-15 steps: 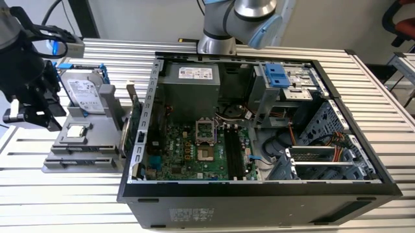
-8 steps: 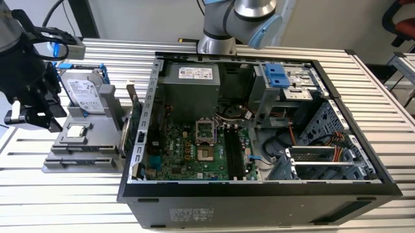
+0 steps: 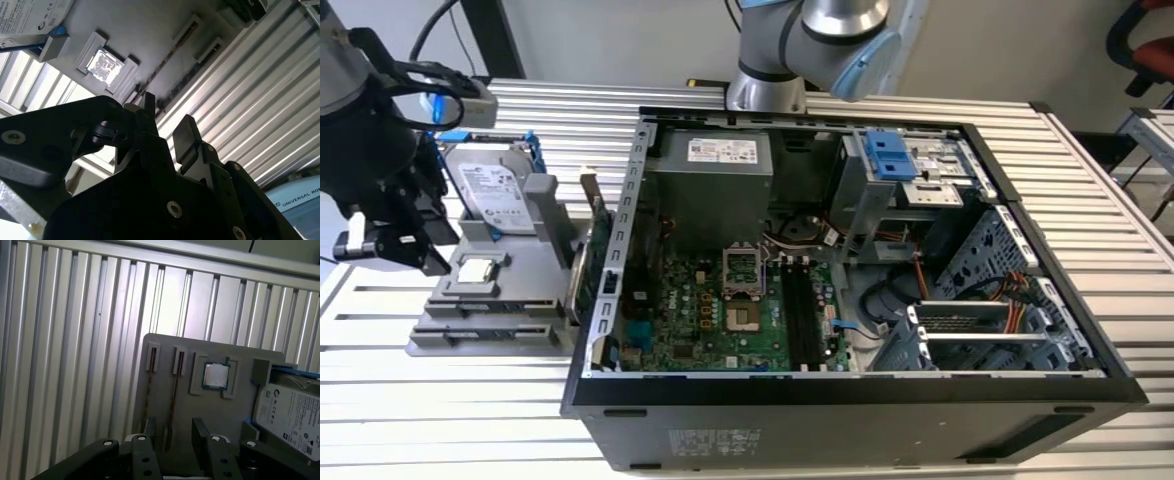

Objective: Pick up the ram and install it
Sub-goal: 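Pick up the ram and move it above insertion slot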

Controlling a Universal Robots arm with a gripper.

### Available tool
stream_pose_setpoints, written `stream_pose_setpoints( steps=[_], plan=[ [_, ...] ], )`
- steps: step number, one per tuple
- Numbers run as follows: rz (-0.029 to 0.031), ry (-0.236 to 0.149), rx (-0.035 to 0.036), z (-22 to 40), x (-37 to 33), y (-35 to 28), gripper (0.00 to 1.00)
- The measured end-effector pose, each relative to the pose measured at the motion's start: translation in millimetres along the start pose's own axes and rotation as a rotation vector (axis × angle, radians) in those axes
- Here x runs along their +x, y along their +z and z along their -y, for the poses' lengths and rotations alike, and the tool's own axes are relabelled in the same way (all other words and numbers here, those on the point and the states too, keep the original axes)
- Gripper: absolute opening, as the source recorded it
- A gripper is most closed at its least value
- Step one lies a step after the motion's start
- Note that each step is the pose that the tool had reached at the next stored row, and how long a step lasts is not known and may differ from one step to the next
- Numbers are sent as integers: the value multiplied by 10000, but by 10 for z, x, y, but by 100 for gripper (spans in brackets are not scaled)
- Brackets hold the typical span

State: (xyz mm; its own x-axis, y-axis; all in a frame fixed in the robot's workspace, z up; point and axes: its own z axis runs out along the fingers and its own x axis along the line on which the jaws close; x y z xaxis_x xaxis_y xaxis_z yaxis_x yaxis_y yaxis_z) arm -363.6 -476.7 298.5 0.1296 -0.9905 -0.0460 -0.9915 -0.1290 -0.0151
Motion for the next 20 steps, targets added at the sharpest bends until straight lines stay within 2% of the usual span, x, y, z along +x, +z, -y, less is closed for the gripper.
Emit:
stream_pose_setpoints(
  steps=[3, 9, 17, 20],
  plan=[
    [-4, 69, 2, -1, 3, 47, 100],
    [-11, 563, 24, -4, 23, 135, 100],
    [-19, 1064, 46, -11, 66, 227, 100],
    [-18, 1171, 34, -12, 74, 251, 100]
  ],
)
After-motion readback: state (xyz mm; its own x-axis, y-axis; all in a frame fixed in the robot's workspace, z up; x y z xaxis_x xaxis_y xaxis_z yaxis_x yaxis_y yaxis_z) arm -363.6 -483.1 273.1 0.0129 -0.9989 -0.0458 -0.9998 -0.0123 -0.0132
